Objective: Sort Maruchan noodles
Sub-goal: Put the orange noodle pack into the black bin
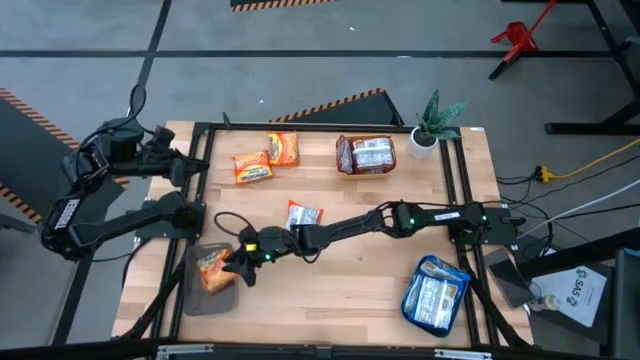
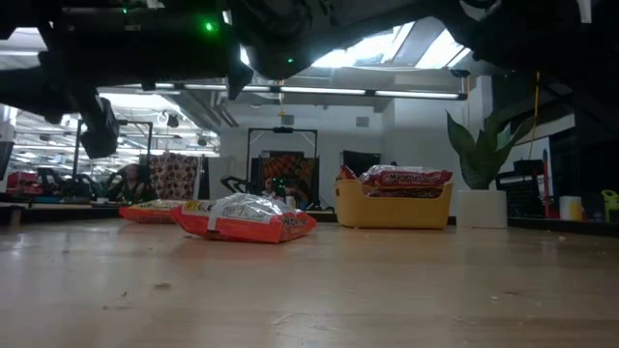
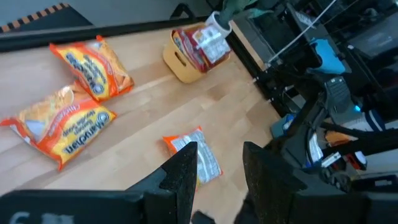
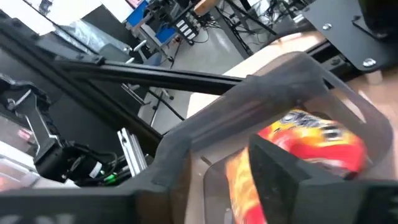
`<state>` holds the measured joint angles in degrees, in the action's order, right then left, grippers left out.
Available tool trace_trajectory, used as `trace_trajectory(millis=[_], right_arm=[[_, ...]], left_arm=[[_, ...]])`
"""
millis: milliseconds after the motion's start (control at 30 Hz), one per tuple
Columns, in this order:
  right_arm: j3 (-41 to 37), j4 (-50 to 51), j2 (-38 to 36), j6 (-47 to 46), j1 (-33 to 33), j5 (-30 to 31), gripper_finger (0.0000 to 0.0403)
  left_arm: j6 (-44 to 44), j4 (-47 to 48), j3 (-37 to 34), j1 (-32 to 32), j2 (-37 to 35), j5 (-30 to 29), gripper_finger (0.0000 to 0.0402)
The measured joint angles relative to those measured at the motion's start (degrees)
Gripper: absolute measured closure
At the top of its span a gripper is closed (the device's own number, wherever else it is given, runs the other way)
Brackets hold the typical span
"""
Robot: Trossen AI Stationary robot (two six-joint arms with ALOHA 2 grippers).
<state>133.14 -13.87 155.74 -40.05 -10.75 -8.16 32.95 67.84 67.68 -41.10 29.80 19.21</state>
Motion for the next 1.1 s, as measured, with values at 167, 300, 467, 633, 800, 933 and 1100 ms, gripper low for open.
trace_trajectory(millis=[167, 300, 467, 633, 800, 933, 1100], right_arm=[[1.8, 3.5, -0.9, 0.5, 1.4, -4.0, 0.0226], [1.3, 14.3, -6.0, 2.5, 2.8, -10.1, 0.0243], [1.2, 42.1, -12.9, 11.2, 5.7, -11.2, 0.0266], [1.2, 67.5, -20.5, 14.8, 7.0, -5.7, 0.0275], [1.1, 89.4, -28.3, 13.2, 6.9, 7.3, 0.0276], [1.2, 101.8, -34.6, 5.8, 6.2, 18.9, 0.0276], [-3.4, 104.0, -43.3, -4.6, 4.3, 25.4, 0.0276]], left_arm=[[0.0, 2.5, 0.0, 0.0, 0.0, 3.0, 0.0276], [-1.3, 7.3, 0.0, 0.0, 0.0, 4.3, 0.0276], [-4.5, 12.9, 0.0, 0.0, 0.0, 4.1, 0.0276], [-5.0, 11.1, 0.0, 0.0, -0.1, 2.3, 0.0276], [-7.9, 8.9, -0.8, 0.0, 0.2, 1.2, 0.0276], [-5.9, 0.9, -3.8, 0.0, 0.2, 4.8, 0.0276], [-2.6, -13.6, -12.3, 0.0, 1.1, 14.5, 0.0276]])
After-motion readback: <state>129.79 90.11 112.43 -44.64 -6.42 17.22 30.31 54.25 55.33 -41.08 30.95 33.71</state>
